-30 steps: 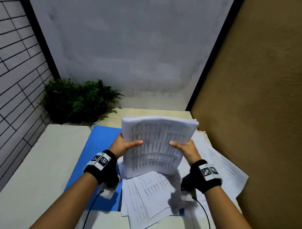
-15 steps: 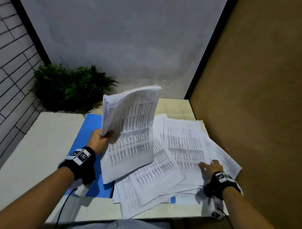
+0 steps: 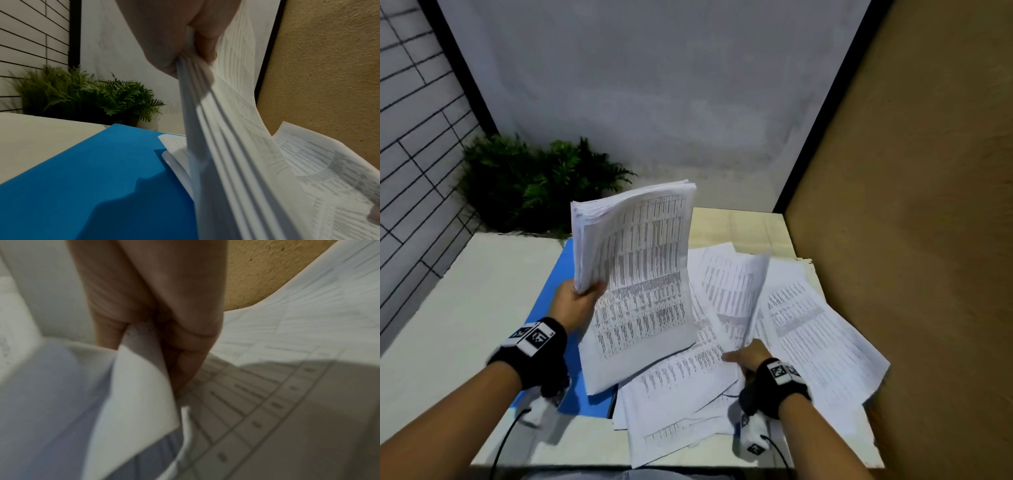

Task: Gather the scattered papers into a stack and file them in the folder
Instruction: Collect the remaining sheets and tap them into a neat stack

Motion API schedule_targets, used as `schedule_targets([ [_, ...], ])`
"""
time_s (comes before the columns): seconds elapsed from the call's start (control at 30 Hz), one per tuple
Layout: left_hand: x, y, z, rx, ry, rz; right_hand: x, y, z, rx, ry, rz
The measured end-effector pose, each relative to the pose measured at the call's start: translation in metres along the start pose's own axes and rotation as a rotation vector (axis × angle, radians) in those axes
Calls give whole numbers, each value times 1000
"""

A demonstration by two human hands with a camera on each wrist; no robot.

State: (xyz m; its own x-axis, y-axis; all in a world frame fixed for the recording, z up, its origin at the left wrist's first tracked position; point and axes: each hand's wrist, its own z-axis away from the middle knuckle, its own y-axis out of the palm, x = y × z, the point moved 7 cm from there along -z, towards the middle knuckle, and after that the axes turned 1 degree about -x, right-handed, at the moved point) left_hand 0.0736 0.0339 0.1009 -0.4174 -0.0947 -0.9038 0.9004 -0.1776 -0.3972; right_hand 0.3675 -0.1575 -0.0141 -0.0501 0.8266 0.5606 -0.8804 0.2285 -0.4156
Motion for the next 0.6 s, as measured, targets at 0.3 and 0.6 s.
schedule_targets([
  [0.3,20,-30,1,-100,-25,10,16,2,7,-53,-27,19],
  [0.6,20,-67,5,-213,-39,38,42,-43,25,-358,-84,-107],
])
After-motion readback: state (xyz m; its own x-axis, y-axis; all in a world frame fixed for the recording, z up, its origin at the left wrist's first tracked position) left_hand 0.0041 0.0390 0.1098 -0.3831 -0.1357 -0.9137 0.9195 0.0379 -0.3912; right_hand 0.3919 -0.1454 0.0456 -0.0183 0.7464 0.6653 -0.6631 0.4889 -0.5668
